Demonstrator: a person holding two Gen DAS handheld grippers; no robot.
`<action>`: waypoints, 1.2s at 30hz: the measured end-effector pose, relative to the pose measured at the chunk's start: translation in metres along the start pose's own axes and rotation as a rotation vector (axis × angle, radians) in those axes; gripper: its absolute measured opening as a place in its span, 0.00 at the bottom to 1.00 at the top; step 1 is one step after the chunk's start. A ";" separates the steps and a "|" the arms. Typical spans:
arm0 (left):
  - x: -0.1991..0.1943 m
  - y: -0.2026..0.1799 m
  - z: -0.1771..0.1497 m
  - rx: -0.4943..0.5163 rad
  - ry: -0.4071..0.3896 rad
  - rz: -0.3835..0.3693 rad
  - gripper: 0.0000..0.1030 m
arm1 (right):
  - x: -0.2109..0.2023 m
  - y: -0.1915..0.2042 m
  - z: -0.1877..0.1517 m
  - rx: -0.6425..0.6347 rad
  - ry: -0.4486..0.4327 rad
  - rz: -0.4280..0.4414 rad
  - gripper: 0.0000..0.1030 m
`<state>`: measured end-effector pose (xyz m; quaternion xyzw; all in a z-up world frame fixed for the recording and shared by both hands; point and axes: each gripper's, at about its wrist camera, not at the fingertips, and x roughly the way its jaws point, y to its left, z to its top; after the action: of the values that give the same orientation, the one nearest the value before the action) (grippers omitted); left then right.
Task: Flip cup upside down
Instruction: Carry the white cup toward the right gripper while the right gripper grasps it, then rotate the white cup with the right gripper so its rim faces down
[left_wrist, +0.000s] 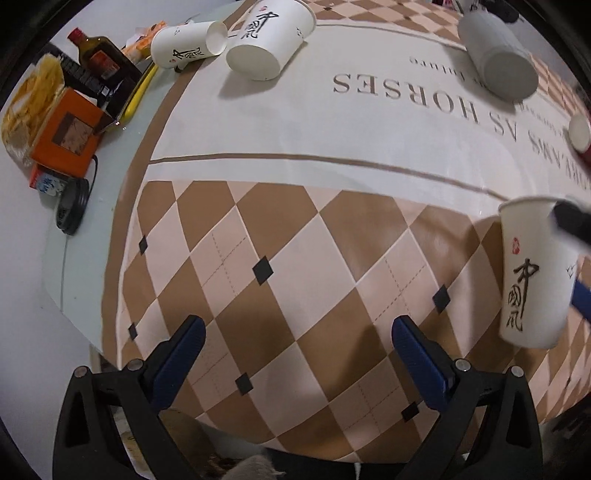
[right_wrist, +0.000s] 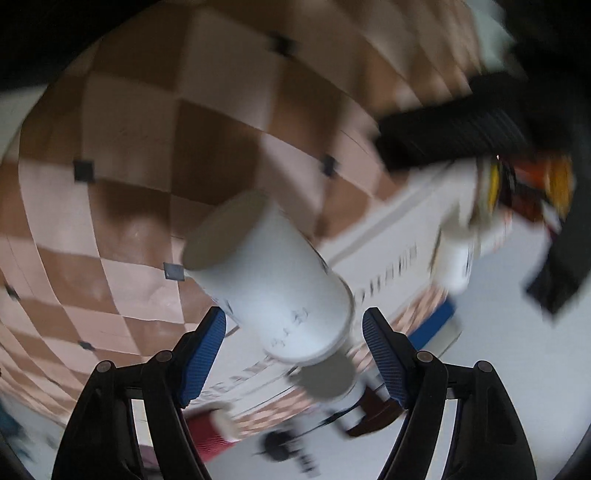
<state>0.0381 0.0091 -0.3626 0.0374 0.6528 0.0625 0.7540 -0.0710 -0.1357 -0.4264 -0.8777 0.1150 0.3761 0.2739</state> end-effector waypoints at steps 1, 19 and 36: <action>0.000 0.002 0.001 -0.006 -0.005 -0.004 1.00 | 0.003 0.006 0.003 -0.055 -0.012 -0.010 0.66; -0.018 0.036 0.040 -0.058 -0.117 0.132 1.00 | 0.050 -0.069 -0.076 0.783 0.151 0.597 0.65; -0.020 -0.006 0.062 -0.025 -0.116 -0.013 1.00 | 0.155 -0.015 -0.199 1.698 0.331 1.461 0.66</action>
<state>0.0966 0.0015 -0.3350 0.0270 0.6074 0.0635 0.7914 0.1604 -0.2356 -0.4198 -0.1691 0.8532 0.1253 0.4772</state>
